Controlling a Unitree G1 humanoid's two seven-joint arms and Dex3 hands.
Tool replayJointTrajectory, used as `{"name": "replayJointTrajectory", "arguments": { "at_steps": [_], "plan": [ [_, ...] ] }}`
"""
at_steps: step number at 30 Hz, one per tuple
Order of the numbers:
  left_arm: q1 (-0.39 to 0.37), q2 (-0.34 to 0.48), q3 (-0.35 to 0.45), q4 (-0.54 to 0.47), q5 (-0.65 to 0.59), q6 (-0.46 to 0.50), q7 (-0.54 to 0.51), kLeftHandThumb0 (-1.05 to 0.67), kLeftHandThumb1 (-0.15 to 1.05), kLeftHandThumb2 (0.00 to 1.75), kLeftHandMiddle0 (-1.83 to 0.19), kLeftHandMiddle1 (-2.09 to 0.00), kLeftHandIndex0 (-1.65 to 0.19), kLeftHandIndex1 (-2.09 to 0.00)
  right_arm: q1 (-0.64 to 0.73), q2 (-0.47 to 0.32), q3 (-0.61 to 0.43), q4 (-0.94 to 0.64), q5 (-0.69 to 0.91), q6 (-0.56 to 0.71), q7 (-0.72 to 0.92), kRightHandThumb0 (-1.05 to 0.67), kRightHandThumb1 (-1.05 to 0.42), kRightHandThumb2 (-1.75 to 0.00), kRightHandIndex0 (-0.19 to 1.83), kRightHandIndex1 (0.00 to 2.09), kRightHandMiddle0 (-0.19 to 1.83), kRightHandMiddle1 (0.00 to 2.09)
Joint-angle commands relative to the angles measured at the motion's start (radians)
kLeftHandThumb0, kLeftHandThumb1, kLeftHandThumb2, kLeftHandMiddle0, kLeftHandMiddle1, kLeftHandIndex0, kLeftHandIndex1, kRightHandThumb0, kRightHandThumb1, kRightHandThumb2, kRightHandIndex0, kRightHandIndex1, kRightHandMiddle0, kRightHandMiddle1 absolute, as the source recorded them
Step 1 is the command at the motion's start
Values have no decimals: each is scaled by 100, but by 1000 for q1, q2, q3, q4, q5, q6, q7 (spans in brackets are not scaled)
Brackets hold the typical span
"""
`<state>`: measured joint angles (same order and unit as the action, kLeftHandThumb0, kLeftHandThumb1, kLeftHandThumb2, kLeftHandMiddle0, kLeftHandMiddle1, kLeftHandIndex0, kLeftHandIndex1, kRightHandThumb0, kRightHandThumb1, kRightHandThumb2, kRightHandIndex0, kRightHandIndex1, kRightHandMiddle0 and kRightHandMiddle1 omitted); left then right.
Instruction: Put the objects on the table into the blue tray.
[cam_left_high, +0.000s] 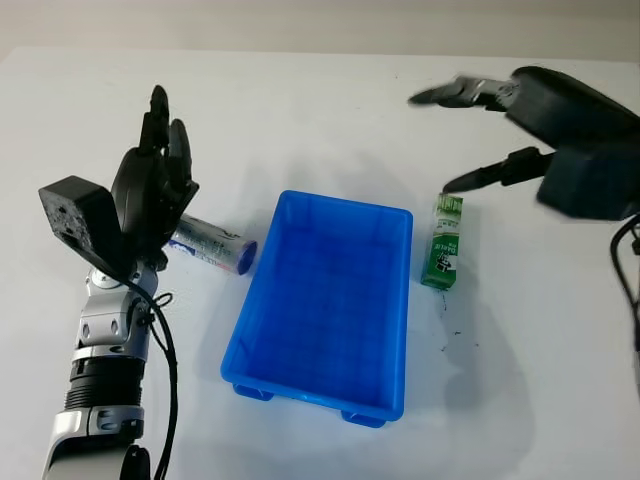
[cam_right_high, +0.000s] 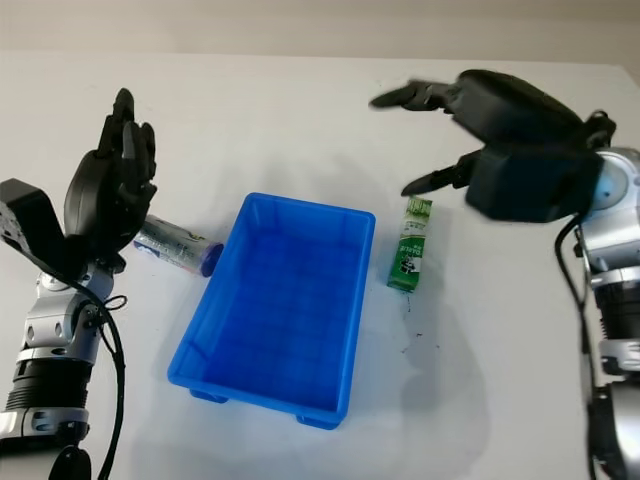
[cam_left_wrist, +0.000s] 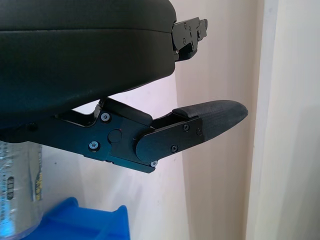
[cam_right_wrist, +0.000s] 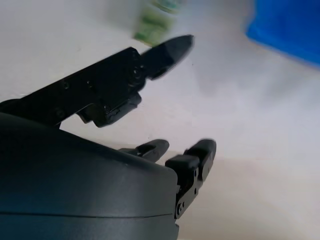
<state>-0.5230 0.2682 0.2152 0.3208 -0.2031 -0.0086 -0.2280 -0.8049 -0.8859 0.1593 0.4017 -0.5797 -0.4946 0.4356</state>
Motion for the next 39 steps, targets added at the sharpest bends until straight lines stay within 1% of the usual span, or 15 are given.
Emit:
{"name": "replayJointTrajectory", "arguments": {
  "at_steps": [1,3,4,8,11,15,20,25,28,30,33,37,39],
  "plan": [
    [-16,6,2,7,-4,-7,-6,-73,105,71,19,0,19,0,-28,-40,53,30,-91,-54,-41,-25,-73,-6,46,10,49,10],
    [-16,7,1,8,-2,-9,-8,-73,105,72,19,0,19,0,-39,-50,79,46,-150,-82,-70,-24,-75,-6,47,10,50,8],
    [-15,6,1,6,-2,-8,-8,-73,105,72,19,0,19,0,-45,-57,96,64,-187,-109,-107,-24,-76,-7,47,9,50,8],
    [-13,6,-1,-1,2,-5,-2,-73,105,72,19,0,19,0,-65,-67,146,147,-296,-192,-252,-19,-75,-6,56,12,57,9],
    [-12,5,2,-2,0,1,2,-73,105,72,19,0,19,0,-79,-70,177,189,-354,-222,-331,-14,-84,-8,61,13,62,9],
    [-11,9,3,4,-2,-5,-6,-73,105,72,19,0,19,0,-93,-70,208,222,-397,-247,-402,-11,-89,-8,66,14,67,10],
    [-12,12,3,3,2,-2,-1,-73,105,72,19,0,19,0,-107,-67,232,271,-400,-273,-434,-12,-91,-7,65,12,67,9],
    [-15,13,4,7,-3,-3,-9,-73,105,72,19,0,19,0,-113,-68,255,313,-415,-316,-503,-17,-92,-6,68,14,69,9],
    [-17,15,5,7,-4,1,-11,-73,105,72,19,0,19,0,-101,-71,263,324,-405,-332,-509,-19,-92,-6,65,12,66,7],
    [-17,16,5,7,-4,1,-13,-72,105,72,19,0,19,0,-95,-75,269,324,-412,-340,-521,-18,-95,-7,64,11,64,7],
    [-19,18,6,6,-3,4,-11,-72,105,72,19,0,19,0,-82,-80,271,318,-401,-345,-489,-20,-95,-6,60,9,59,4],
    [-20,19,4,6,0,6,-9,-72,105,72,19,0,19,0,-64,-78,268,315,-390,-354,-484,-20,-93,-5,60,9,60,5],
    [-20,19,4,6,-1,5,-9,-72,105,72,19,0,19,0,-53,-77,270,311,-393,-356,-492,-19,-96,-7,60,9,63,6]
  ]
}}
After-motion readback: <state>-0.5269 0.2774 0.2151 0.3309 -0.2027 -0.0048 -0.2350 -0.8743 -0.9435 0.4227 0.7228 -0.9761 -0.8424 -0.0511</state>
